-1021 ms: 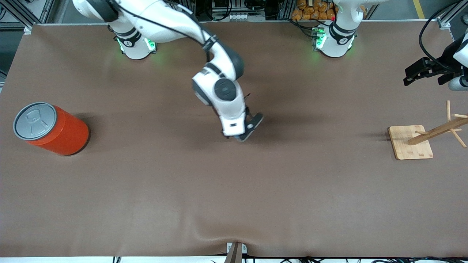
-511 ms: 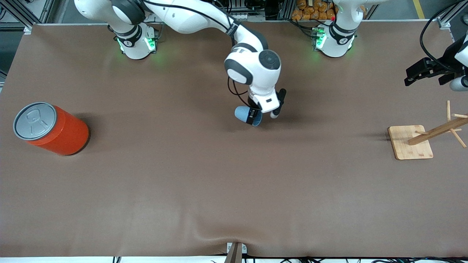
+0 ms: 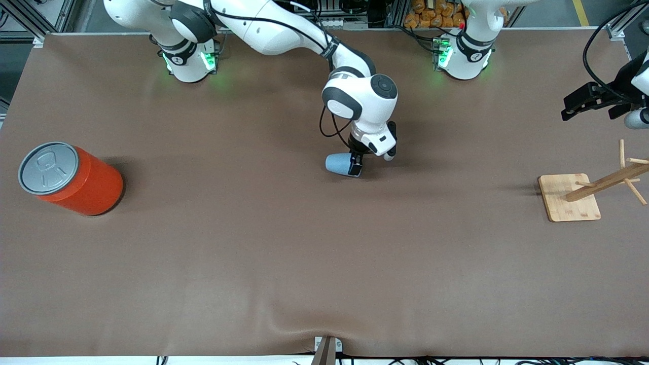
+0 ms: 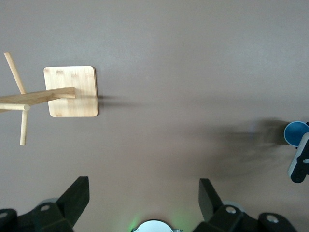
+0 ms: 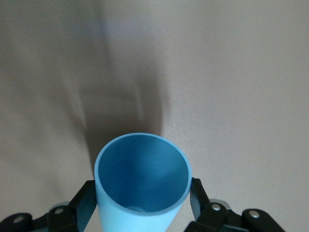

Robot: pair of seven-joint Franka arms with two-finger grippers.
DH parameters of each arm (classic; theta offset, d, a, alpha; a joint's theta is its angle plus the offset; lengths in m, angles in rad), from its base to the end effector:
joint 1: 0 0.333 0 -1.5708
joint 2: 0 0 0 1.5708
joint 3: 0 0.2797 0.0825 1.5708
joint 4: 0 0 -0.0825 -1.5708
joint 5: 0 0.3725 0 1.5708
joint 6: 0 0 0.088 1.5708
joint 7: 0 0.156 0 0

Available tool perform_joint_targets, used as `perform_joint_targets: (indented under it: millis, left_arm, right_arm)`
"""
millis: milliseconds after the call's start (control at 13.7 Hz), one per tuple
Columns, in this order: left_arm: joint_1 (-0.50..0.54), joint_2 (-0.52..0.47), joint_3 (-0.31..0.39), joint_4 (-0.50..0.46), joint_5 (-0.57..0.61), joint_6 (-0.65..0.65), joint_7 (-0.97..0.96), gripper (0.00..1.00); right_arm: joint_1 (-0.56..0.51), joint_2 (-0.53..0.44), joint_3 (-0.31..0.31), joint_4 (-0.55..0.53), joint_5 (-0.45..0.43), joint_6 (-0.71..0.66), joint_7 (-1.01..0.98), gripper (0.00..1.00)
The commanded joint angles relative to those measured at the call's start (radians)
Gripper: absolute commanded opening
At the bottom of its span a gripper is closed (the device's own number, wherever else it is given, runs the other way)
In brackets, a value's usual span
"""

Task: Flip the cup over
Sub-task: 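Lay the cup sideways with the right gripper while the left gripper approaches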

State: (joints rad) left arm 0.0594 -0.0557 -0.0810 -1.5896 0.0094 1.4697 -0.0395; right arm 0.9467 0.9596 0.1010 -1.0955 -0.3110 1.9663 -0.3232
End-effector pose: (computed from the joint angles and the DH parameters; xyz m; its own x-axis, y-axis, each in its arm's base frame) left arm 0.5137 -0.0105 0.5516 0.9978 0.0193 -0.0637 0.0183 -0.9997 -0.0164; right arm 0.4036 0.5980 0.1665 0.1169 0.9820 -0.1486 0.9838 -0.0941 0.1523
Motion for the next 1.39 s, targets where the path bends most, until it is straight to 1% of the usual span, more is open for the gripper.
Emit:
perform_joint_targets:
  millis: [0, 146, 365, 511, 730, 876, 1094, 1240, 1313]
  left_arm:
    - [0.008, 0.01, -0.003, 0.017, -0.012, -0.011, 0.018, 1.0]
    - [0.007, 0.02, -0.003, 0.017, -0.012, -0.011, 0.018, 1.0]
    - [0.007, 0.03, -0.005, 0.017, -0.012, -0.011, 0.017, 1.0]
    - [0.007, 0.043, -0.005, 0.016, -0.014, -0.011, 0.017, 1.0]
    - [0.008, 0.103, -0.005, 0.014, -0.055, -0.011, 0.015, 1.0]
    - [0.016, 0.148, -0.003, 0.016, -0.121, -0.009, 0.015, 1.0]
    - [0.043, 0.236, -0.003, 0.025, -0.215, -0.006, 0.006, 1.0]
    - [0.062, 0.299, -0.003, 0.02, -0.302, 0.009, 0.006, 1.0]
    - [0.062, 0.327, -0.003, 0.019, -0.331, 0.014, 0.007, 1.0]
  right_arm:
    - [0.027, 0.037, -0.015, 0.049, -0.022, -0.003, -0.007, 0.18]
    - [0.027, 0.036, -0.026, 0.048, -0.02, 0.008, -0.001, 1.0]
    - [0.024, 0.037, -0.026, 0.043, -0.02, 0.037, 0.021, 1.0]
    - [0.024, 0.036, -0.026, 0.043, -0.02, 0.029, 0.019, 1.0]
    - [0.02, 0.031, -0.026, 0.043, -0.02, 0.022, 0.016, 1.0]
    - [0.017, 0.019, -0.024, 0.043, -0.017, 0.01, 0.012, 1.0]
    - [0.015, -0.022, -0.018, 0.043, -0.007, -0.067, 0.009, 1.0]
    - [0.015, -0.053, -0.009, 0.045, 0.0, -0.13, 0.007, 1.0]
    - [0.014, -0.074, -0.009, 0.045, 0.019, -0.153, 0.007, 1.0]
